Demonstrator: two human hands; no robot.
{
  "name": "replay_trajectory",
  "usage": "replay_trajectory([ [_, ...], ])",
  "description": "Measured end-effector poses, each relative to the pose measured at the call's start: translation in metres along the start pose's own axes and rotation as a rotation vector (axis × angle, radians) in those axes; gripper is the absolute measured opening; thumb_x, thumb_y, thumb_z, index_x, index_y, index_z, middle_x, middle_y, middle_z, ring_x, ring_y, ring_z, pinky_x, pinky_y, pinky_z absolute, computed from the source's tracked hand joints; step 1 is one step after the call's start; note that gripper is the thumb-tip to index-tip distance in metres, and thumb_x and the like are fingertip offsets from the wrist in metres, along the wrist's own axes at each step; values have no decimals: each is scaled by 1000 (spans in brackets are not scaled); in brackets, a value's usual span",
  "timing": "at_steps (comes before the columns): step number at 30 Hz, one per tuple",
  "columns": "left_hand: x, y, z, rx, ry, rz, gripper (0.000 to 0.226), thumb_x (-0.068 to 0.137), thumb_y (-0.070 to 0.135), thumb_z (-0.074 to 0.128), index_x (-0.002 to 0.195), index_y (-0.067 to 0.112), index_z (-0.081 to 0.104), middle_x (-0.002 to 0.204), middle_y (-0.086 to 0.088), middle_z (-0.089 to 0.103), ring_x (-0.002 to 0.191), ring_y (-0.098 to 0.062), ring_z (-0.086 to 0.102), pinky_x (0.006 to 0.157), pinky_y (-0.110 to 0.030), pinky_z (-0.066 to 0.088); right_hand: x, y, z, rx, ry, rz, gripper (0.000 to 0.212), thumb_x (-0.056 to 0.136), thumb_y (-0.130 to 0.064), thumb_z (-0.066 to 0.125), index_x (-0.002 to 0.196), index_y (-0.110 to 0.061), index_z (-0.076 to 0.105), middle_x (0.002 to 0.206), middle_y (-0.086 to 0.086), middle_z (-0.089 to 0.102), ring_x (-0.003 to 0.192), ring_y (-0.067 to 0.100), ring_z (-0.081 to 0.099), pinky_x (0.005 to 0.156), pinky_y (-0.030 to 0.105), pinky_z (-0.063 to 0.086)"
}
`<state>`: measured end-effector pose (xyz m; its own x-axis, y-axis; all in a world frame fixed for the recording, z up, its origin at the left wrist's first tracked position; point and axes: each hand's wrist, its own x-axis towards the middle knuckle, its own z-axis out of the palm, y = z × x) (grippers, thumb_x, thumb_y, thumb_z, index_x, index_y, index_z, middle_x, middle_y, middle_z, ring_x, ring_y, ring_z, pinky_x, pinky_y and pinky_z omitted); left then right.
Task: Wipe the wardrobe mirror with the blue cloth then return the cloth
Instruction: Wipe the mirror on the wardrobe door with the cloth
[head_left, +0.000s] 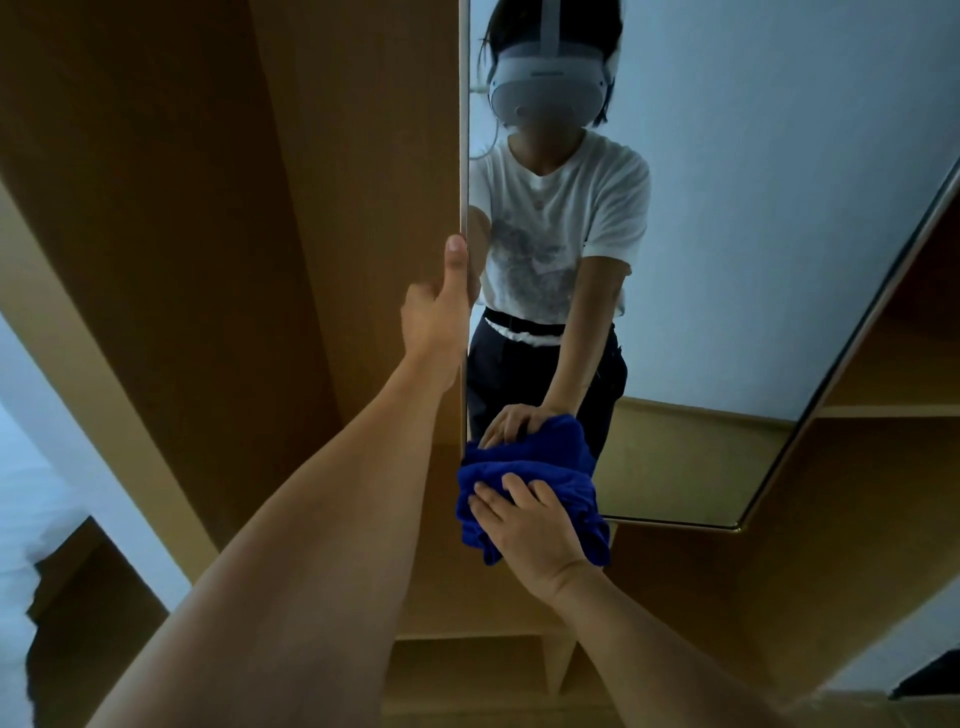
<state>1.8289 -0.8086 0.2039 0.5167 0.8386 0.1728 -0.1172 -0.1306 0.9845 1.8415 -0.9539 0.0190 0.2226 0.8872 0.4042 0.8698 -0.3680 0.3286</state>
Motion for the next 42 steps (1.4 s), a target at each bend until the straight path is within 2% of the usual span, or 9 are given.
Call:
replay_trajectory([
  [3,-1,2,-1,7,-4,-5,105,39,100,32,88,12,62,77,-7,58,68,-18,50,63,-30,43,-6,-4,10,5,-52,-27,61,52,-31,88,110,-22,71,115,-4,68,105,23,48,77,34,52],
  [7,-2,2,-2,-2,-6,1,116,34,102,34,92,8,65,79,-5,60,68,-17,51,63,-30,43,-12,-5,17,-2,-135,-53,62,47,-31,91,106,-22,74,112,-4,69,99,22,61,76,35,52],
  [9,-5,5,-2,4,-8,0,114,35,102,33,89,7,64,79,-6,60,67,-17,51,63,-30,43,-15,-3,18,-3,-152,-68,63,47,-31,91,107,-22,73,113,-4,69,100,23,62,77,36,52],
  [12,-5,7,-2,19,15,-14,122,39,100,31,100,-1,64,79,-7,59,68,-18,50,62,-30,44,-18,0,19,-16,-146,-86,61,49,-30,90,107,-22,72,114,-3,68,102,23,62,80,36,52],
  [19,-12,7,-3,32,-6,-38,103,57,92,34,102,4,63,85,-8,62,72,-16,55,65,-26,47,-27,9,20,-12,-107,-106,56,49,-27,89,102,-20,73,105,-2,70,91,23,62,74,35,53],
  [26,-16,11,-1,51,17,-49,116,43,97,30,105,5,64,96,-12,68,81,-20,62,71,-29,48,-35,29,12,-30,-97,-135,53,49,-27,89,100,-21,74,102,-3,71,91,23,63,72,34,53],
  [30,-14,12,1,34,35,-55,92,66,88,33,102,8,64,96,-10,69,90,-22,67,72,-26,48,-32,39,3,-50,-54,-146,53,54,-27,87,104,-21,73,104,-2,71,91,23,63,72,33,52],
  [35,-12,10,5,27,57,-27,57,86,70,34,84,17,58,88,-4,66,83,-15,64,63,-20,43,-27,49,-10,-69,32,-142,52,58,-26,84,108,-22,70,110,-3,69,92,22,63,71,33,52],
  [42,-14,10,7,11,88,-44,56,87,68,35,89,16,56,86,0,64,81,-11,61,59,-18,38,-26,49,-8,-88,102,-122,54,63,-25,82,114,-23,67,117,-4,66,97,23,55,72,33,51],
])
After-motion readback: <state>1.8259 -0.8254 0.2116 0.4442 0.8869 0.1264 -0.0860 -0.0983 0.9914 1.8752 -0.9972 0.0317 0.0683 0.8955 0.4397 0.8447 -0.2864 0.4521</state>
